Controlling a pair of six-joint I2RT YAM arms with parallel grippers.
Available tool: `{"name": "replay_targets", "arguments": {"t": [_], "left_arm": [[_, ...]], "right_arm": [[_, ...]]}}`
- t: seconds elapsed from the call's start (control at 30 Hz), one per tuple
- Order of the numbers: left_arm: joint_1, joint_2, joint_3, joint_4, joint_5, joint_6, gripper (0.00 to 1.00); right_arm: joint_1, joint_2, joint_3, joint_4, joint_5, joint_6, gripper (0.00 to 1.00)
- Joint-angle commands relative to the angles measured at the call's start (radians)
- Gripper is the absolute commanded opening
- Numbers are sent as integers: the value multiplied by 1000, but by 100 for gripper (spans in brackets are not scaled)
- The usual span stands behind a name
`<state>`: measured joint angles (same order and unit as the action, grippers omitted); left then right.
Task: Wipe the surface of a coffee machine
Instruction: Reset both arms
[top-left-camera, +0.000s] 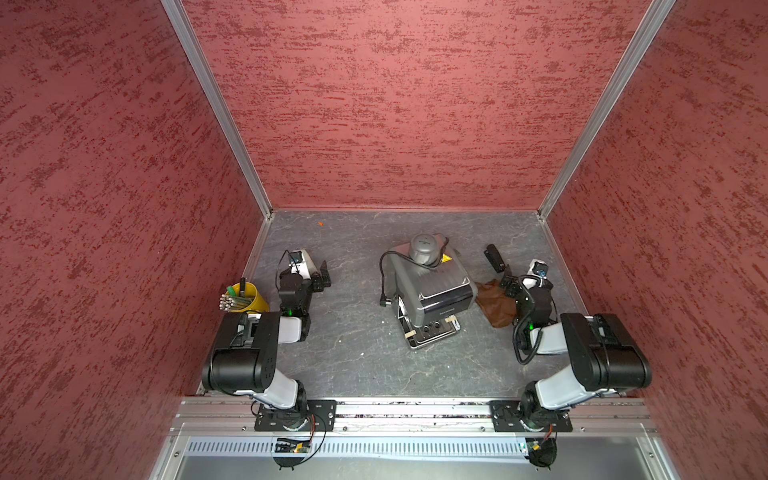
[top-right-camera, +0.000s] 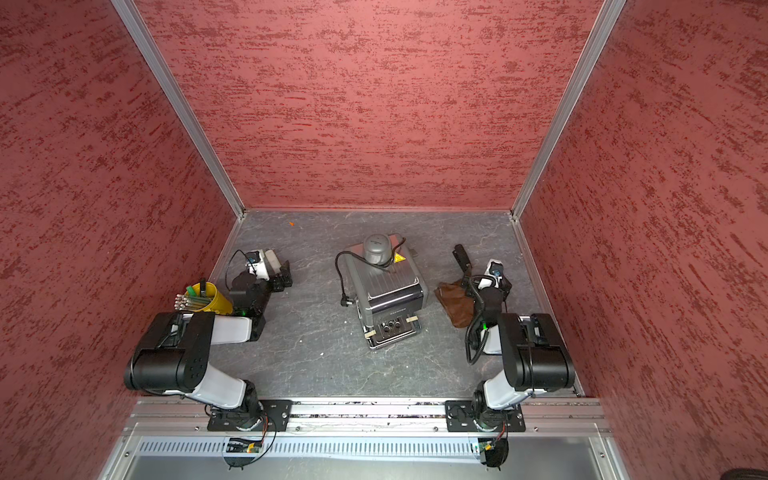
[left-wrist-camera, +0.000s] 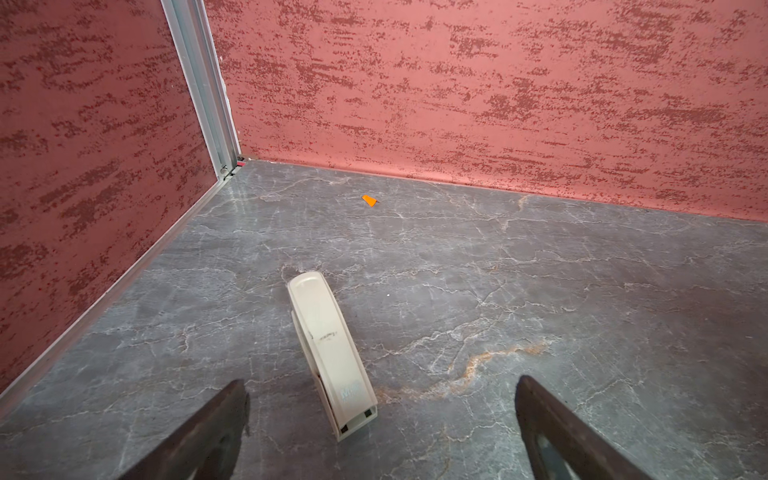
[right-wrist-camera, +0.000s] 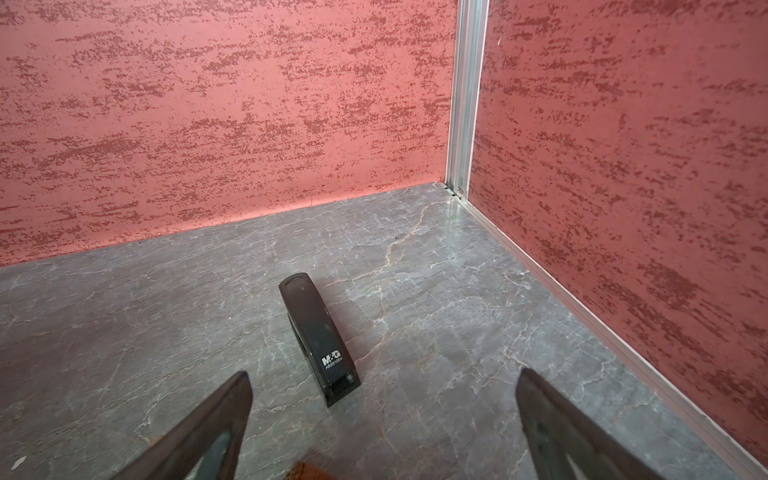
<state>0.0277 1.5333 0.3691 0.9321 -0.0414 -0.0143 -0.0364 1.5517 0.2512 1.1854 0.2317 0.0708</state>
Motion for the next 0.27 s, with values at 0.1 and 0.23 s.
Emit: {"name": "replay_targets", "arguments": {"t": [0.1, 0.23], "left_arm": [[1, -1, -3, -13, -13, -12, 99], [0, -1, -4, -13, -15, -12, 99]], "right_arm": [[-3, -1, 16, 3, -2, 1, 99], [-2, -4, 11, 14, -3, -2, 99]]}}
